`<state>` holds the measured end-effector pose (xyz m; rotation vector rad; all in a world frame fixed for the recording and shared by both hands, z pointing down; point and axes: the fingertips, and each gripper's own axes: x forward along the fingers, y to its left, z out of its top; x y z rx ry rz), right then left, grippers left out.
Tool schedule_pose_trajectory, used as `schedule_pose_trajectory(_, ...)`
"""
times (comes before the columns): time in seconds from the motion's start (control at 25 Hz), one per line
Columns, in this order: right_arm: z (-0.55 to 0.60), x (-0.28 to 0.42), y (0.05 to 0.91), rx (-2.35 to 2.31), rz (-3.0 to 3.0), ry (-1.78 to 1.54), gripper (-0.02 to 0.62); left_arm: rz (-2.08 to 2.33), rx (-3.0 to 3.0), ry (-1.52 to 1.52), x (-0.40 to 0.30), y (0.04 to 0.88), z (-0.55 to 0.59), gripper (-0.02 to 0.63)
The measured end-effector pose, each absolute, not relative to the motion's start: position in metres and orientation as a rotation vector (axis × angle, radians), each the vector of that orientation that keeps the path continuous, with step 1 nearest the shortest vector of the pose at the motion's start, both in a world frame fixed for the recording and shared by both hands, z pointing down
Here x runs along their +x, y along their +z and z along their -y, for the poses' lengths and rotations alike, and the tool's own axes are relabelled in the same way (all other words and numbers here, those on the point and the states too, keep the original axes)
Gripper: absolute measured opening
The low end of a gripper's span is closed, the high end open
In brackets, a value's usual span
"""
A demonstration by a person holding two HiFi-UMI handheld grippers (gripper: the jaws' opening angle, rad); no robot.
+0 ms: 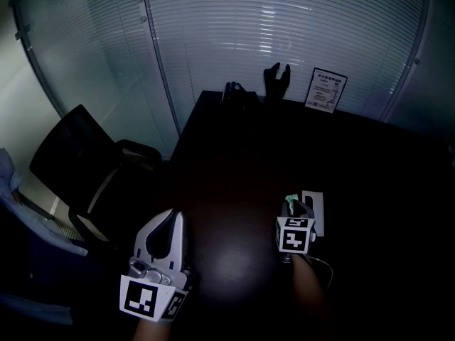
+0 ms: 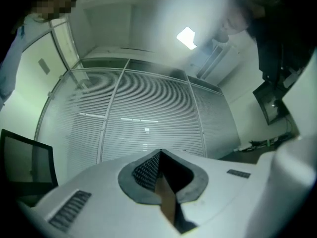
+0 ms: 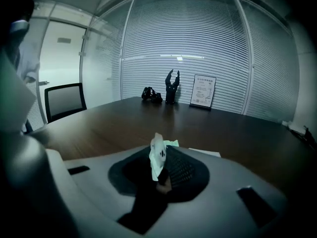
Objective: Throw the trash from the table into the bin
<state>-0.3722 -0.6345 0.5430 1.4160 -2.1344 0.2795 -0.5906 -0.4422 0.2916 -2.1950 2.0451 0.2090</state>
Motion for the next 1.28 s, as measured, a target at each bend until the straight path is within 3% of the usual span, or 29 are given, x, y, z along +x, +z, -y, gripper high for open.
schedule_pose_trajectory(0.52, 0.624, -0.361, 0.467, 1.517, 2.343, 0.178, 0.08, -1.904, -2.229, 0.277, -0.547, 0.258, 0.494, 0.0)
schedule_pose_trajectory(1.28, 0.533, -0.292, 0.365, 1.578, 2.514, 0.026, 0.074, -1.88, -2.257, 0.271, -0.478, 0.251, 0.45, 0.0)
